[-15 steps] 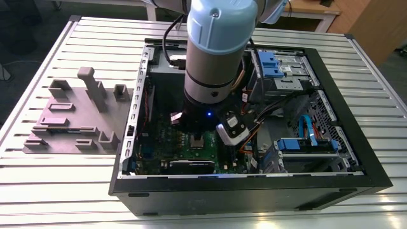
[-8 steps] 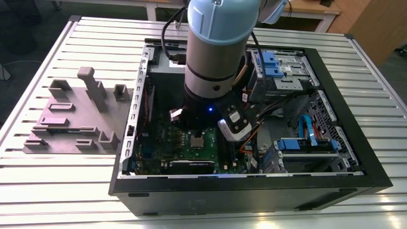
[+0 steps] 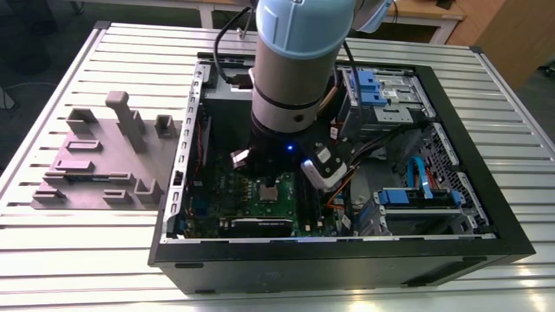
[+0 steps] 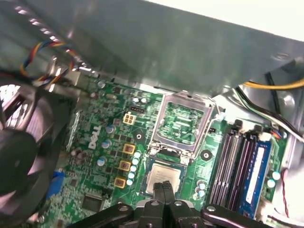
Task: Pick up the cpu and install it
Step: 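Close the cpu cover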
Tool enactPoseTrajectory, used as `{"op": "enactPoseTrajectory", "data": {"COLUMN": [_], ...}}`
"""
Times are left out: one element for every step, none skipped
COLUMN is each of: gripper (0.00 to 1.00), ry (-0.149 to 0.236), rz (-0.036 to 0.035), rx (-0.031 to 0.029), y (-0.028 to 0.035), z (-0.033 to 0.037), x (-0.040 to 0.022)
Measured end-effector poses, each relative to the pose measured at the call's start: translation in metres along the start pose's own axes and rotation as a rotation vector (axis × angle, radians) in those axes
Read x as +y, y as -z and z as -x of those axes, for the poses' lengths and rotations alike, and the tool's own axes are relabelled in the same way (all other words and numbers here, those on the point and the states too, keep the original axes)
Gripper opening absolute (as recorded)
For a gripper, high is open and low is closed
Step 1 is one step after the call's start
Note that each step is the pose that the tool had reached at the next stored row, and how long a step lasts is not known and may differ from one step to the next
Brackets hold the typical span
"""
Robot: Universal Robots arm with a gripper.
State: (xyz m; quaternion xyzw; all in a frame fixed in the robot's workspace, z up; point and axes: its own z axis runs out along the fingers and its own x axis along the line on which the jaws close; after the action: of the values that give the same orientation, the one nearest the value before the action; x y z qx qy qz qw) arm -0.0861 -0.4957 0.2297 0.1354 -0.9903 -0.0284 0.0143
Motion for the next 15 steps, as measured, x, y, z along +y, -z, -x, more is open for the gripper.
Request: {"op": "enactPoseTrajectory", "data": {"gripper": [0.10,0.10,0.10,0.10,0.10,0.10,0.10,0.10,0.10,0.10,0.10,0.10,0.10,0.10,0.10], "ry": [0.018,0.036,0.054,0.072,0.090,0.109,0.127,0.145,0.163,0.181,0.198,0.218,0.236,0.254,0.268], "rz": [-0.0004,-0.0008,-0.0012,-0.0015,-0.0019,-0.0023,-0.0027,-0.0030,-0.0034,-0.0037,-0.0041,-0.0045,-0.0048,-0.0052,-0.0055], "rx": [0.0011,0.0022,0.0033,0.0044,0.0054,0.0066,0.0076,0.0087,0.0098,0.0109,0.0119,0.0131,0.0142,0.0152,0.0160], "y": [0.0000,0.0000,0.0000,-0.0001,-0.0001,-0.0002,-0.0002,-0.0003,-0.0003,-0.0003,-0.0004,-0.0005,-0.0006,-0.0007,-0.0010], "z": [0.0000,0.0000,0.0000,0.0000,0.0000,0.0000,0.0000,0.0000,0.0000,0.0000,0.0000,0.0000,0.0000,0.0000,0.0004], "x": [0.0000,0.0000,0.0000,0.0000,0.0000,0.0000,0.0000,0.0000,0.0000,0.0000,0.0000,0.0000,0.0000,0.0000,-0.0001]}}
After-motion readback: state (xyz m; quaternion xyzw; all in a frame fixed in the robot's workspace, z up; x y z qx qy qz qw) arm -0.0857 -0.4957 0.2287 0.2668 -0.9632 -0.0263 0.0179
